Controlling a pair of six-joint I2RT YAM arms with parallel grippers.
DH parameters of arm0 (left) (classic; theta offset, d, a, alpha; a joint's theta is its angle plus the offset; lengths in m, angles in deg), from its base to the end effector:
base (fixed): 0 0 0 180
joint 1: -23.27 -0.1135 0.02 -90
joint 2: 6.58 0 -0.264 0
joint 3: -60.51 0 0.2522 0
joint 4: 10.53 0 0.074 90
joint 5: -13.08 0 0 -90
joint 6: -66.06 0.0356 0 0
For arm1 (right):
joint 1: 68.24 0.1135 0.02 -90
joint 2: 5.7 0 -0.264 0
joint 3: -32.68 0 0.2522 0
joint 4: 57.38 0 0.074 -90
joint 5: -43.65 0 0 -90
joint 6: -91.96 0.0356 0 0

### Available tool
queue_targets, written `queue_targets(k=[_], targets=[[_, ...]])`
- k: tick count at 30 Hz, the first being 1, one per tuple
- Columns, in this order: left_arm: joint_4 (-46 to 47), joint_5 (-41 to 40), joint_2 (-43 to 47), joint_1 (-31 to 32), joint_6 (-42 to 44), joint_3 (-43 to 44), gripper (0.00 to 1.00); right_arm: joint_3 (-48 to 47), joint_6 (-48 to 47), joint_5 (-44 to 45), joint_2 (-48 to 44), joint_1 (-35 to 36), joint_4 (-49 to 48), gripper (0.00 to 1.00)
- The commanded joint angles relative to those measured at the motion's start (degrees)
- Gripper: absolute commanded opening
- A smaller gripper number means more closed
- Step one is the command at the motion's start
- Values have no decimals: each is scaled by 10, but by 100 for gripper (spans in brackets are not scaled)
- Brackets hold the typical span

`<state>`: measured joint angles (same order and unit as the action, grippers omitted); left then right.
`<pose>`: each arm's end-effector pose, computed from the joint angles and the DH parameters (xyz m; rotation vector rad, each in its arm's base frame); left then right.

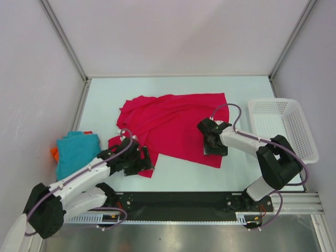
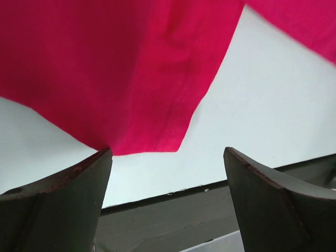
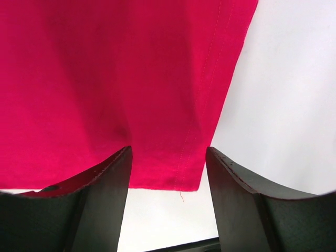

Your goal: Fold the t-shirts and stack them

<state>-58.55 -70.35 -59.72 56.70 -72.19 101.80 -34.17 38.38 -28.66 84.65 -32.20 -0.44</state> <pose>0.1341 -0.0934 0.1783 -0.3130 2.7366 -0.6044 0.2253 0.1506 0.1705 0.0460 2.8178 -0.2145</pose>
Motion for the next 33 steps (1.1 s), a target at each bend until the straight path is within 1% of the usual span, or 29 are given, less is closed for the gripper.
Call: queue_targets(k=[1, 2, 5, 8, 11, 14, 15, 17, 18, 20, 21, 23, 24, 25, 26, 27, 33], targets=[[-33, -137, -64, 82, -61, 57, 92, -22, -12, 8, -35, -6, 10, 64], [-47, -161, -78, 106, -67, 64, 92, -21, -14, 7, -39, -7, 10, 63], [-51, -183, -123, 135, -83, 82, 92, -19, -21, 6, -46, -10, 14, 64], [-42, -189, -155, 144, -91, 87, 93, -15, -27, 6, -53, -15, 16, 64], [-26, -183, -168, 146, -95, 80, 91, -8, -29, 3, -61, -24, 14, 63], [-12, -178, -178, 146, -98, 72, 85, -2, -29, 0, -68, -28, 11, 64], [-6, -175, -180, 146, -98, 68, 78, -2, -28, -2, -69, -29, 11, 64], [16, -160, -187, 146, -99, 56, 70, 2, -28, -2, -72, -30, 10, 64], [23, -155, -194, 146, -101, 49, 63, 5, -27, -3, -72, -30, 10, 64], [39, -146, -202, 146, -101, 43, 55, 10, -24, -3, -72, -30, 9, 63], [42, -145, -204, 146, -100, 40, 42, 16, -23, -5, -72, -30, 7, 64], [44, -147, -204, 146, -100, 39, 26, 23, -18, -6, -74, -30, 6, 64], [43, -147, -203, 146, -98, 40, 12, 25, -16, -6, -74, -30, 4, 64], [41, -148, -202, 146, -98, 41, 5, 33, -12, -7, -75, -29, 2, 64], [39, -151, -202, 146, -98, 44, 1, 37, -10, -8, -77, -30, 2, 64], [35, -154, -201, 146, -94, 50, 0, 45, -6, -13, -81, -29, -1, 64], [19, -163, -195, 146, -81, 67, 0, 69, 22, -22, -88, -16, -8, 64]])
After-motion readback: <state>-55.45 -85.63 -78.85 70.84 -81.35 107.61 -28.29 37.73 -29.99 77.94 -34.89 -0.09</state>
